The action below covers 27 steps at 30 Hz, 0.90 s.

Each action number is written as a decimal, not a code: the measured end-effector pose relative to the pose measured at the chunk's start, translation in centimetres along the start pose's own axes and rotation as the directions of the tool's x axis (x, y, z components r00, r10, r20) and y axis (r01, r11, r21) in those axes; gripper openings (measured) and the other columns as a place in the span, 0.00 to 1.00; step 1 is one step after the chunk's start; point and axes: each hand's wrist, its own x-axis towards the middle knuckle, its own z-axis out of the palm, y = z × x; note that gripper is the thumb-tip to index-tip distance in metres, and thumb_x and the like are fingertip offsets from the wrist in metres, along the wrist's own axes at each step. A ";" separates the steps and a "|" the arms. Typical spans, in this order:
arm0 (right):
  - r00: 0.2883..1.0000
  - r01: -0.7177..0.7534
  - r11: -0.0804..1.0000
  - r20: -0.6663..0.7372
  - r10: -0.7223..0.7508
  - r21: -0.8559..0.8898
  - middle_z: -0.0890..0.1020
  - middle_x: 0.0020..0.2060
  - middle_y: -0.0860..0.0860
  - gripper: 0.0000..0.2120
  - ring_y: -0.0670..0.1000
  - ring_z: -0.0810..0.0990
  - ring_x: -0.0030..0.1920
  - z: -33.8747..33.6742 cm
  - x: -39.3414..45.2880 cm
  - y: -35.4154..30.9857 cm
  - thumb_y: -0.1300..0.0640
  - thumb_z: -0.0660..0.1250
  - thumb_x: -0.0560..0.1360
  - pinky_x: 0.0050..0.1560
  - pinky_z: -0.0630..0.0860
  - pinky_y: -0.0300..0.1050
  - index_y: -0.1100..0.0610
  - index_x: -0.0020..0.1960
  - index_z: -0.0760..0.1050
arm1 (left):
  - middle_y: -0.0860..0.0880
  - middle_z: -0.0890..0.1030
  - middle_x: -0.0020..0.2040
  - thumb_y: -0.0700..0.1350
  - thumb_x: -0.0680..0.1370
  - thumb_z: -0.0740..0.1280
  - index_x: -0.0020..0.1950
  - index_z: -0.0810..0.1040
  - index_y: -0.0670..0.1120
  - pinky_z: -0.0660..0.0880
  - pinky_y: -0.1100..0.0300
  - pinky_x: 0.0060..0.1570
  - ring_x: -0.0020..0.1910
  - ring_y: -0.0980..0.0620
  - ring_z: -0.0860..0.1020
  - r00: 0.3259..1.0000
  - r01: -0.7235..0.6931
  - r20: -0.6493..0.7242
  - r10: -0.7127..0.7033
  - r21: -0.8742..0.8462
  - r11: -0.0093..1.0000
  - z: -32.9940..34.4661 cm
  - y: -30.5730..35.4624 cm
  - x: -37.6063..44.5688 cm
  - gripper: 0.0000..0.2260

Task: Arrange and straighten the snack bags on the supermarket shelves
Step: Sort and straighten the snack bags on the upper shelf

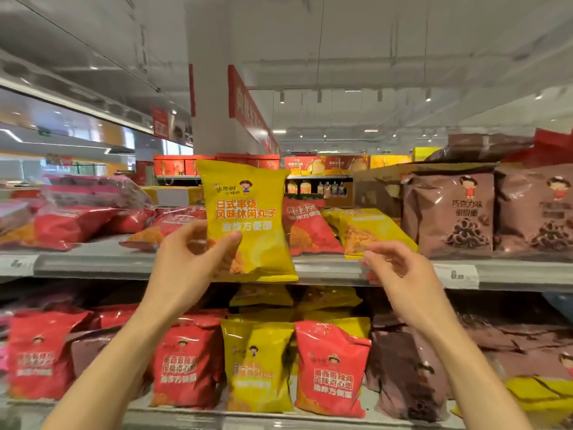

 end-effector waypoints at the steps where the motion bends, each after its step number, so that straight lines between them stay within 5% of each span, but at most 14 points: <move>1: 1.000 0.016 1.000 -0.010 -0.016 -0.018 0.86 0.43 0.44 0.02 0.46 0.85 0.43 0.4 0.8 -0.2 0.52 0.70 0.79 0.52 0.82 0.54 0.47 0.51 0.81 | 0.48 0.87 0.39 0.50 0.77 0.74 0.54 0.82 0.47 0.78 0.67 0.34 0.37 0.52 0.86 1.000 -0.008 -0.005 0.008 0.008 1.000 -0.1 0.1 0.8 0.10; 8: 0.996 0.087 0.920 0.003 -0.093 -0.382 0.83 0.50 0.46 0.08 0.46 0.82 0.46 4.3 5.2 -3.0 0.47 0.68 0.79 0.50 0.78 0.48 0.48 0.56 0.79 | 0.56 0.86 0.39 0.56 0.76 0.75 0.58 0.81 0.48 0.80 0.65 0.36 0.37 0.59 0.84 0.997 -0.065 -0.022 0.068 0.115 0.991 -1.7 -0.9 5.4 0.17; 11: 0.996 0.083 0.827 0.070 -0.053 -0.555 0.80 0.62 0.50 0.20 0.51 0.80 0.58 6.8 6.8 -4.4 0.44 0.64 0.81 0.58 0.75 0.48 0.54 0.67 0.76 | 0.52 0.87 0.41 0.57 0.76 0.74 0.61 0.79 0.48 0.83 0.56 0.42 0.36 0.58 0.85 0.998 -0.061 -0.007 0.062 0.122 0.991 -2.5 -1.7 6.7 0.19; 14: 0.991 0.013 0.725 0.106 0.084 -0.689 0.77 0.68 0.56 0.29 0.58 0.76 0.67 8.9 8.3 -5.2 0.40 0.60 0.82 0.63 0.72 0.50 0.59 0.74 0.69 | 0.52 0.86 0.43 0.58 0.76 0.74 0.61 0.79 0.49 0.81 0.59 0.41 0.37 0.61 0.84 0.997 -0.071 -0.005 0.073 0.161 0.984 -3.3 -3.0 7.8 0.19; 17: 0.956 -0.073 0.711 0.155 0.251 -0.700 0.82 0.60 0.57 0.30 0.58 0.80 0.58 10.0 9.4 -5.1 0.37 0.58 0.82 0.61 0.77 0.52 0.61 0.70 0.73 | 0.52 0.86 0.44 0.60 0.76 0.73 0.62 0.79 0.49 0.81 0.60 0.41 0.39 0.61 0.84 0.998 -0.058 0.023 0.055 0.164 0.985 -4.1 -3.8 8.3 0.21; 21: 0.949 -0.121 0.781 0.158 0.271 -0.613 0.84 0.56 0.61 0.25 0.61 0.82 0.55 10.6 9.6 -5.2 0.43 0.61 0.83 0.59 0.77 0.56 0.65 0.63 0.78 | 0.53 0.86 0.40 0.58 0.77 0.72 0.57 0.82 0.50 0.81 0.58 0.41 0.36 0.60 0.84 0.996 -0.074 0.059 0.066 0.160 0.984 -4.7 -4.5 8.3 0.14; 25: 0.931 -0.248 0.811 0.101 0.351 -0.530 0.79 0.57 0.55 0.36 0.55 0.78 0.57 10.4 9.9 -4.9 0.43 0.65 0.81 0.53 0.72 0.47 0.65 0.77 0.60 | 0.54 0.86 0.43 0.60 0.77 0.72 0.61 0.81 0.51 0.84 0.49 0.47 0.39 0.57 0.85 0.996 -0.055 0.074 0.045 0.143 0.988 -5.2 -5.3 8.5 0.18; 27: 0.920 -0.283 0.829 0.108 0.377 -0.483 0.80 0.61 0.53 0.37 0.54 0.79 0.59 10.4 10.5 -4.3 0.40 0.67 0.78 0.52 0.74 0.47 0.63 0.75 0.61 | 0.54 0.86 0.42 0.58 0.77 0.72 0.60 0.81 0.50 0.84 0.54 0.43 0.37 0.58 0.84 0.996 -0.045 0.081 0.036 0.120 0.992 -5.3 -5.4 8.5 0.17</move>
